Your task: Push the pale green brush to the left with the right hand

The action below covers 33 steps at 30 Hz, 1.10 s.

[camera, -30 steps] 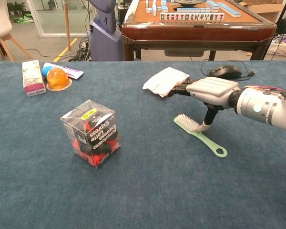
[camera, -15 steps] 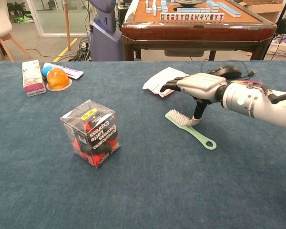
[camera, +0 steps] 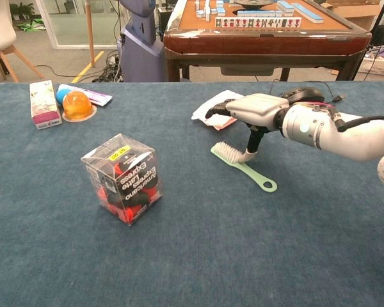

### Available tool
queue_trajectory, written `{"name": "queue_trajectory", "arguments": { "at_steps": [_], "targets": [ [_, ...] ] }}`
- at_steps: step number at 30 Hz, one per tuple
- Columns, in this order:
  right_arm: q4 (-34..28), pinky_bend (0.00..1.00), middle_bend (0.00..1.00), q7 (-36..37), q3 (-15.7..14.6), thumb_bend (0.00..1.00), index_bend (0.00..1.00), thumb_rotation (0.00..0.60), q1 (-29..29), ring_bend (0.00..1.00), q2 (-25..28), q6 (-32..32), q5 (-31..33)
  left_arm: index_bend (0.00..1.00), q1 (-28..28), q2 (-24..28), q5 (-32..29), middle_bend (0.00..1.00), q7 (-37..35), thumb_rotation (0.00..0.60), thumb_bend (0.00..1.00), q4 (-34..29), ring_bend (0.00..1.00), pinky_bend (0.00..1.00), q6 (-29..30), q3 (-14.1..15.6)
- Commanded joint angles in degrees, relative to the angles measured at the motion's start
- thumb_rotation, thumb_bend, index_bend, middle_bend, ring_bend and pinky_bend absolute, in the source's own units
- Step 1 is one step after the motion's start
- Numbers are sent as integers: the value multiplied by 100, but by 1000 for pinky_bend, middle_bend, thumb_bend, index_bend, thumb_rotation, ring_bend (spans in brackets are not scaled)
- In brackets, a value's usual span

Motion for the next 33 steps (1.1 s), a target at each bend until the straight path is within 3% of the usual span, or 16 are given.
{"name": "queue_trajectory", "arguments": {
  "at_steps": [1,33],
  "targets": [
    [155,107,82,88,-6,0,117,600,102,0,-111,-62,-19,553,1,4,10,464,-8,600,171,-2,315,434,-4,0],
    [1842,107,102,917,235,0,117,600,1144,0,-1350,-353,31,557,76,144,126,464,-272,600,171,-50,315,436,59,-30]
  ]
}}
